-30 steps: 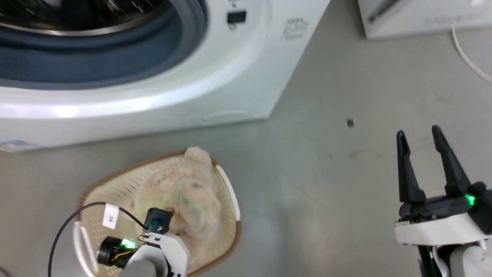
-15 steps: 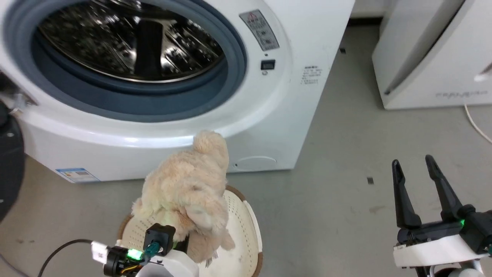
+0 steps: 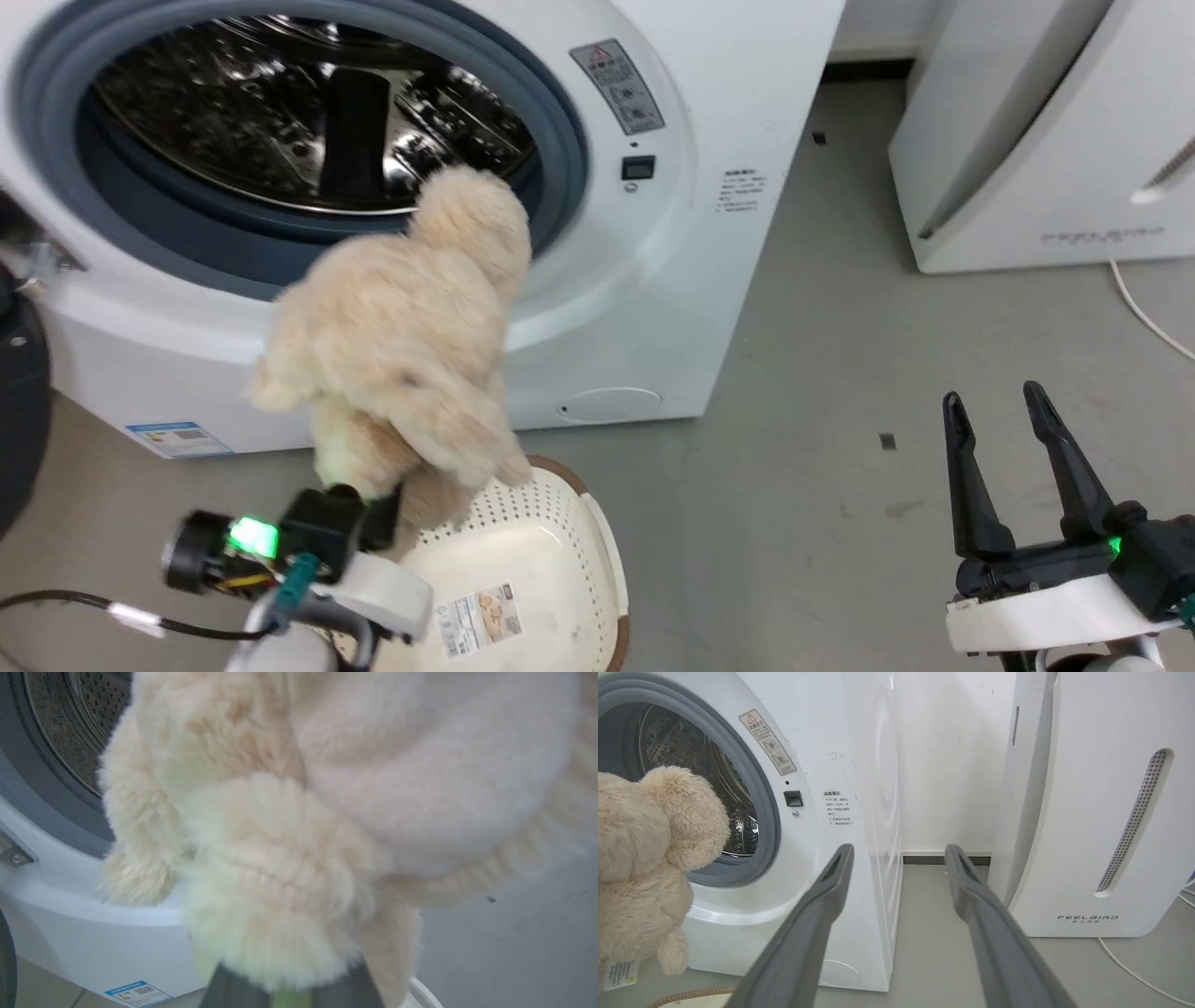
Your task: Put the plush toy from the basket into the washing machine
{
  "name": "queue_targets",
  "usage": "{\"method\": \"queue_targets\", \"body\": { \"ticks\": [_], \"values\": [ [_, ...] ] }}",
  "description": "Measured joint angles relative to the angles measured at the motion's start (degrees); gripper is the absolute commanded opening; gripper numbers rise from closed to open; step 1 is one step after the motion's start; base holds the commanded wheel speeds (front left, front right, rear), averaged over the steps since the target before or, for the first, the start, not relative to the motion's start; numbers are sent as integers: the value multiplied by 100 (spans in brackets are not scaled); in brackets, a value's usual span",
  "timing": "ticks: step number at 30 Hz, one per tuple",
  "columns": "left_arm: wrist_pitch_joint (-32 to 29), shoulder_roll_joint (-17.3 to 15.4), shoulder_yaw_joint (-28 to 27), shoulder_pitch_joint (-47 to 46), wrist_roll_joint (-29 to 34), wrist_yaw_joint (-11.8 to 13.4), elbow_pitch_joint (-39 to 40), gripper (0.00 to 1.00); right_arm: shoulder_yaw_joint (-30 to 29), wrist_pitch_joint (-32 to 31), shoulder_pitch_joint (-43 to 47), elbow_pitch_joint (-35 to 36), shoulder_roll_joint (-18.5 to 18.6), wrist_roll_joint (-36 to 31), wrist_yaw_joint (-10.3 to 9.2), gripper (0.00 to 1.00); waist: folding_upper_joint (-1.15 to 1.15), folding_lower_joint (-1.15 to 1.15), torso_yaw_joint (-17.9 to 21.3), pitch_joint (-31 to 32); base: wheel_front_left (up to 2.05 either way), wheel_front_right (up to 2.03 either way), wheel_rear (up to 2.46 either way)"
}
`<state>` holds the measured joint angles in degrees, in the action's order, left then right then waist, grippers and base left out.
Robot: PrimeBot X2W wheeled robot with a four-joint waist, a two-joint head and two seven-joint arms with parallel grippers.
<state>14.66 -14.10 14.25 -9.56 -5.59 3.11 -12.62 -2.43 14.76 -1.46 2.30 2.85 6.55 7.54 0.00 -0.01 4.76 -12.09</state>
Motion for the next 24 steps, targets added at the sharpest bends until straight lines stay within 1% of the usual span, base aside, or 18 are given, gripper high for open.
{"method": "queue_targets", "body": {
  "ticks": [4,6,8,12,16,20,22,24],
  "values": [
    [0,-290,-214,-277,41,-24,207,0,15,0,-69,63,0,109,0,100,0,0,168,-221,0,0,0],
    [-14,-467,-349,-573,33,-49,229,0,16,-1,-119,99,0,148,0,100,0,0,251,-370,0,0,0],
    [-123,-667,-483,-953,16,-134,258,0,16,-1,-196,141,0,186,0,100,0,0,335,-547,0,0,0],
    [-579,-1113,-739,-1756,-57,-291,383,0,34,0,-424,215,0,285,0,100,0,1,511,-958,0,0,0],
    [-1128,-1558,-836,-2540,-51,-525,488,0,48,0,-653,294,0,427,0,100,0,1,689,-1416,0,0,0],
    [-1586,-1972,-808,-3541,25,-776,270,0,104,0,-801,342,0,524,0,100,0,1,853,-1889,0,0,0],
    [-1718,-2118,-756,-4063,36,-857,15,0,122,0,-866,363,0,566,0,100,0,2,930,-2112,0,0,0],
    [-1857,-2306,-581,-4535,148,-940,-332,0,167,0,-937,372,1,609,0,100,0,2,1005,-2333,0,0,0]
  ]
}}
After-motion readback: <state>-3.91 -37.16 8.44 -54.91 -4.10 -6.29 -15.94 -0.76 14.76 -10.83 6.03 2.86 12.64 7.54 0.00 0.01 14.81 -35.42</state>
